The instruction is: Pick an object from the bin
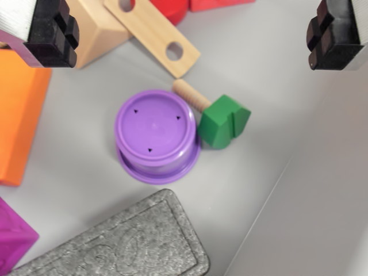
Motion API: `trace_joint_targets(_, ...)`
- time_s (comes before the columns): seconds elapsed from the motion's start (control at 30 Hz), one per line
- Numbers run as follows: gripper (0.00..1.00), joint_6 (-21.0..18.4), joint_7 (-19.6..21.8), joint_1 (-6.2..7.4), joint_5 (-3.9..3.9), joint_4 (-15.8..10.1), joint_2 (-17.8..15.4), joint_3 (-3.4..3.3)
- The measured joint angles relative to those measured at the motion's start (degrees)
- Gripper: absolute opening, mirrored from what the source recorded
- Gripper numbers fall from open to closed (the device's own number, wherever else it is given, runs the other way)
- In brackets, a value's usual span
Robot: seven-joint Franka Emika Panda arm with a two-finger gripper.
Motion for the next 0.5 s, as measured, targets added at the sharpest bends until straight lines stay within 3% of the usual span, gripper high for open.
trace_joint_targets(0.3, 1.00, 4.45, 0.16, 0.21, -0.85, 0.38, 4.92, -0.65)
trace_joint_targets(0.5, 1.00, 6.24, 0.19, 0.25, -1.26, 1.03, 6.18, -1.45)
